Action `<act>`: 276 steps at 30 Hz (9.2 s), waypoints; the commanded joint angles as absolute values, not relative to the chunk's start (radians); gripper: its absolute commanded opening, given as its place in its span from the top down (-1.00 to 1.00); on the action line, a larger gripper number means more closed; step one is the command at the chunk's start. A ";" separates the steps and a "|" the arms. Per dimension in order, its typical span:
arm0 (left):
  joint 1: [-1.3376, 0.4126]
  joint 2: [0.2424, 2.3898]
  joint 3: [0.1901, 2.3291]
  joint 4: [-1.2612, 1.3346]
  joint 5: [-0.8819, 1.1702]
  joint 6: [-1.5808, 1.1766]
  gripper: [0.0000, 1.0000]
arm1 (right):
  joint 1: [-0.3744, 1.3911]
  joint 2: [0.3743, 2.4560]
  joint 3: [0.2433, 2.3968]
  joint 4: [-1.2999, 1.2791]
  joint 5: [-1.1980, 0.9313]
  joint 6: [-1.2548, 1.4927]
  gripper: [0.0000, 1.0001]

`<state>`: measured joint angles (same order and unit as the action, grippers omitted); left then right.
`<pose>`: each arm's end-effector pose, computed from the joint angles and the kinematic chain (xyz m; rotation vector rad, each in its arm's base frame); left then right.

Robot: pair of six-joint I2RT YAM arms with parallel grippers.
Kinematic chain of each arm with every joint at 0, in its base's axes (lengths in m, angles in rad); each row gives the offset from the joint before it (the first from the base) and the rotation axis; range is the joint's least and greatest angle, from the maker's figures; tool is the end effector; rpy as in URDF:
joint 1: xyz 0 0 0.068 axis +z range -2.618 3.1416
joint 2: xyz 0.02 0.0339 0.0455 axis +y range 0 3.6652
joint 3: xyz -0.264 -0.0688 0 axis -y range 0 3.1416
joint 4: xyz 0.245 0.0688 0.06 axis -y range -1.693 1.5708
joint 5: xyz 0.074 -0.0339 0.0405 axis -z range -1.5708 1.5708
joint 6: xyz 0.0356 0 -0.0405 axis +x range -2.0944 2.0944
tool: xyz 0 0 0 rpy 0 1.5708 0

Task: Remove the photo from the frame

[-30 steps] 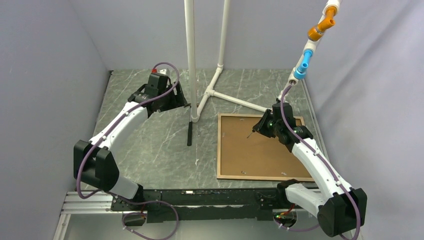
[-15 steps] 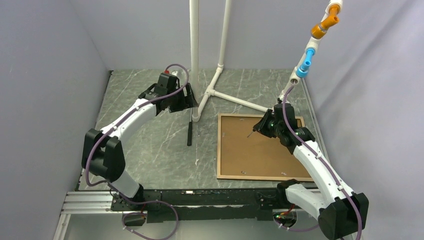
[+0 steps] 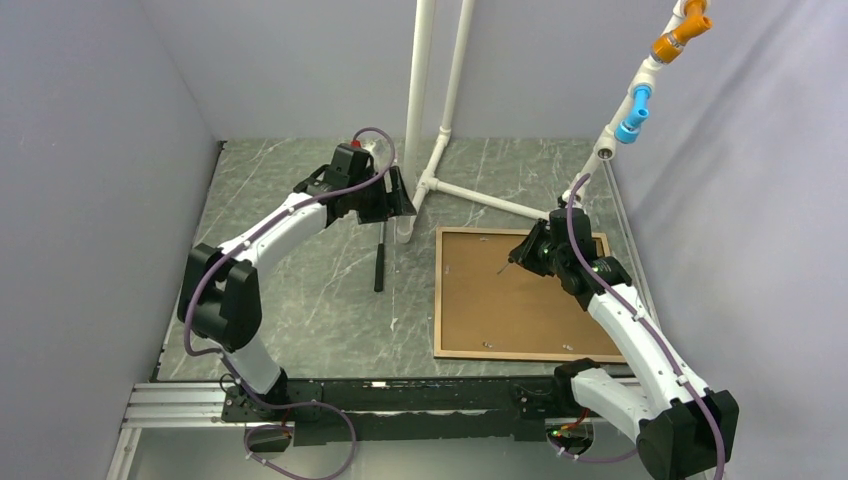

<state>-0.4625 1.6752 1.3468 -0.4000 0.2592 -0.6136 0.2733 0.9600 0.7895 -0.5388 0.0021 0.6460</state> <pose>0.3357 -0.1776 0.2817 -0.0417 2.4207 -0.8254 0.1959 0.0548 0.2759 0.4321 2.2857 0.4720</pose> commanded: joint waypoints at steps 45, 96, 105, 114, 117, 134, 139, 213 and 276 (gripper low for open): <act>-0.396 1.737 1.270 -0.299 0.045 -0.519 -0.70 | 0.258 0.939 0.759 -0.512 0.005 0.635 1.00; -0.625 2.054 1.368 -0.148 0.115 -0.742 -0.68 | 0.251 0.876 0.727 -0.536 -0.015 0.638 1.00; -0.657 2.115 1.464 -0.178 0.159 -0.732 -0.68 | 0.250 0.866 0.730 -0.547 -0.014 0.635 1.00; -0.652 2.057 1.424 -0.195 0.143 -0.710 -0.71 | 0.249 0.865 0.734 -0.557 -0.007 0.617 1.00; -0.619 1.992 1.369 -0.220 0.140 -0.692 -0.75 | 0.250 0.870 0.731 -0.547 -0.023 0.606 1.00; -0.489 1.227 0.942 -0.409 0.131 -0.555 -0.89 | 0.754 1.195 0.831 -0.363 -0.121 0.579 1.00; -0.484 0.953 0.870 -0.590 0.007 -0.556 -0.94 | 0.932 1.475 1.039 -0.364 0.072 0.549 1.00; -0.945 1.098 0.808 -0.181 0.184 -0.510 -0.99 | 0.358 1.010 0.773 -0.810 0.202 0.703 -0.84; -1.011 1.215 1.077 -0.274 0.424 -0.294 -0.99 | -0.869 0.848 0.458 -0.842 0.539 1.253 0.05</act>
<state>-1.0069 1.2068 1.0161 -0.2745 0.4301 -0.3290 -0.8635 0.7967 0.4450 -0.8768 0.5003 1.2217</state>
